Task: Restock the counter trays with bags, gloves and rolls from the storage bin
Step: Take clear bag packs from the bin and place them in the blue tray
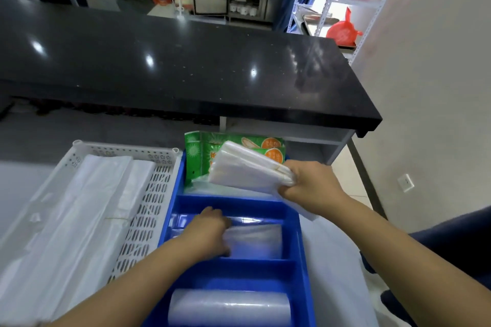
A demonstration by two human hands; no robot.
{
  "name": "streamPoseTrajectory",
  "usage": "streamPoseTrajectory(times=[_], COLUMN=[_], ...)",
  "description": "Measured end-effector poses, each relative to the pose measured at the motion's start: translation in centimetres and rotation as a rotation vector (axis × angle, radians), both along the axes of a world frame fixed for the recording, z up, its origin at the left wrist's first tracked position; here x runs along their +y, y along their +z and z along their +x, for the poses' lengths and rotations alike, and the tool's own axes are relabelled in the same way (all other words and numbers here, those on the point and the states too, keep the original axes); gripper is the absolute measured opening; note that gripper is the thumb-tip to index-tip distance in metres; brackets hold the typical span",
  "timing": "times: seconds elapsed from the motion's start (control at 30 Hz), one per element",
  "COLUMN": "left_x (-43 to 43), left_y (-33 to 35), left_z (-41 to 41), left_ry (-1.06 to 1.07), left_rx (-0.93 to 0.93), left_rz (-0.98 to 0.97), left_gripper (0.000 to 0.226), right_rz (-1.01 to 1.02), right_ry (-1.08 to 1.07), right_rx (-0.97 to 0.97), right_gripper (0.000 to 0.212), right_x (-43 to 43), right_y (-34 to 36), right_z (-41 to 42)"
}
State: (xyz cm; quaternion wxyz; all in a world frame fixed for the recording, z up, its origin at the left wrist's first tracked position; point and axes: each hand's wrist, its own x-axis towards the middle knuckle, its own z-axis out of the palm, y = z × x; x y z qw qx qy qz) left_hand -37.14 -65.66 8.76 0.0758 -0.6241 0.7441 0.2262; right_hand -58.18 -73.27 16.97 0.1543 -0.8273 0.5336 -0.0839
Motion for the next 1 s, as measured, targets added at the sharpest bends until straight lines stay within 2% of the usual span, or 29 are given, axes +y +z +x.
streamPoseTrajectory(times=[0.1,0.17,0.4,0.73,0.83,0.9,1.0], left_x=[1.1,2.2,5.2,5.5,5.3,5.2,5.0], left_y=[0.7,1.2,1.6,1.7,1.6,1.3,1.1], left_z=[0.2,0.2,-1.4,-1.4,-1.3,-1.2,-1.1], left_ry=[0.084,0.096,0.041,0.045,0.063,0.068,0.074], left_rx=[0.163,0.202,0.018,0.037,0.06,0.063,0.077], left_rz=[0.091,0.104,-0.126,-0.128,-0.119,-0.12,-0.114], left_gripper=[0.016,0.017,0.02,0.014,0.015,0.016,0.018], right_rz=[0.034,0.037,0.003,0.356,0.474,0.442,0.24], right_ry=[0.084,0.159,0.381,0.406,0.376,0.365,0.394], right_rx=[-0.026,0.007,0.295,0.308,0.29,0.303,0.401], right_gripper=[0.016,0.012,0.016,0.019,0.027,0.034,0.046], right_x=[0.2,0.5,1.4,-0.1,0.0,0.2,1.0], right_y=[-0.3,-1.2,-6.1,-6.2,-6.2,-6.2,-6.1], right_z=[2.2,3.7,5.9,6.7,7.0,7.2,7.3])
